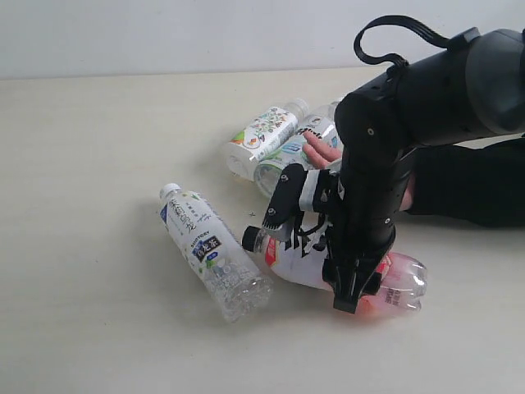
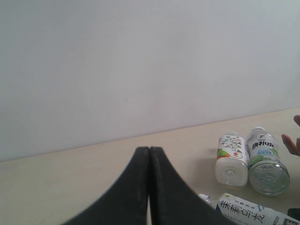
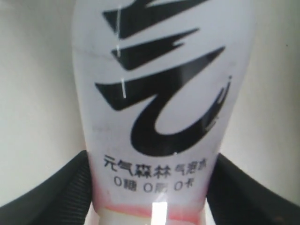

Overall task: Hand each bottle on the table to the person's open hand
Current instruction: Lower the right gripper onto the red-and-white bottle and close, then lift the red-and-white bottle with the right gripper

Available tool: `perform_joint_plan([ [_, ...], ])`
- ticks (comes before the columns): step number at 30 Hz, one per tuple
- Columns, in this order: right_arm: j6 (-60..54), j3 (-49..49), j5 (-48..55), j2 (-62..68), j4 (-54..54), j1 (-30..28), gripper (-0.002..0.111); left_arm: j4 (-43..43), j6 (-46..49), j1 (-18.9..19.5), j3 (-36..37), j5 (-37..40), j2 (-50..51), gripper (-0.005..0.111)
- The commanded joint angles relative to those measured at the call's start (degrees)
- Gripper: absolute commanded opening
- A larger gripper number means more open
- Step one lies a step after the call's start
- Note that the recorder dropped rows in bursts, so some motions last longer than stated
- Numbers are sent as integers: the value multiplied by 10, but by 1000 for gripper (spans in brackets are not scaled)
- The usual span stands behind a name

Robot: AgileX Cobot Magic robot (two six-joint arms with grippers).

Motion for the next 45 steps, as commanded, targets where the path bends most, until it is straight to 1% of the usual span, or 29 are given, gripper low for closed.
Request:
perform_joint_plan([
  [1,6,-3,-2,1,-1,1,60,3,-2,2,2,-1,-4,0],
  [3,6,-3,-1,1,-1,1,56,3,-2,2,2,-1,-4,0],
  [5,8,-3,4,1,-1,1,47,3,-2,2,2,-1,-4,0],
  [10,23,-4,41,1,-12,1,14,3,-2,2,2,-1,-4,0],
  [13,59,-4,74,1,-44,1,0,3,-2,2,2,-1,-4,0],
  [16,85,-4,98,0,-76,1,0,3,-2,2,2,-1,-4,0],
  [24,106,-4,136,-56,-85,1,0,3,-2,2,2,-1,-4,0],
  [30,125,-4,213,-141,-100,1,0,3,-2,2,2,-1,-4,0],
  [36,159,-4,220,-250,-112,1,0,3,-2,2,2,-1,-4,0],
  [39,205,-15,220,-294,-136,1,0,3,-2,2,2,-1,-4,0],
  [41,259,-35,220,-313,-164,1,0,3,-2,2,2,-1,-4,0],
  [43,317,-63,220,-316,-177,-9,0,3,-2,2,2,-1,-4,0],
  [45,353,-97,220,-302,-173,-31,0,3,-2,2,2,-1,-4,0],
])
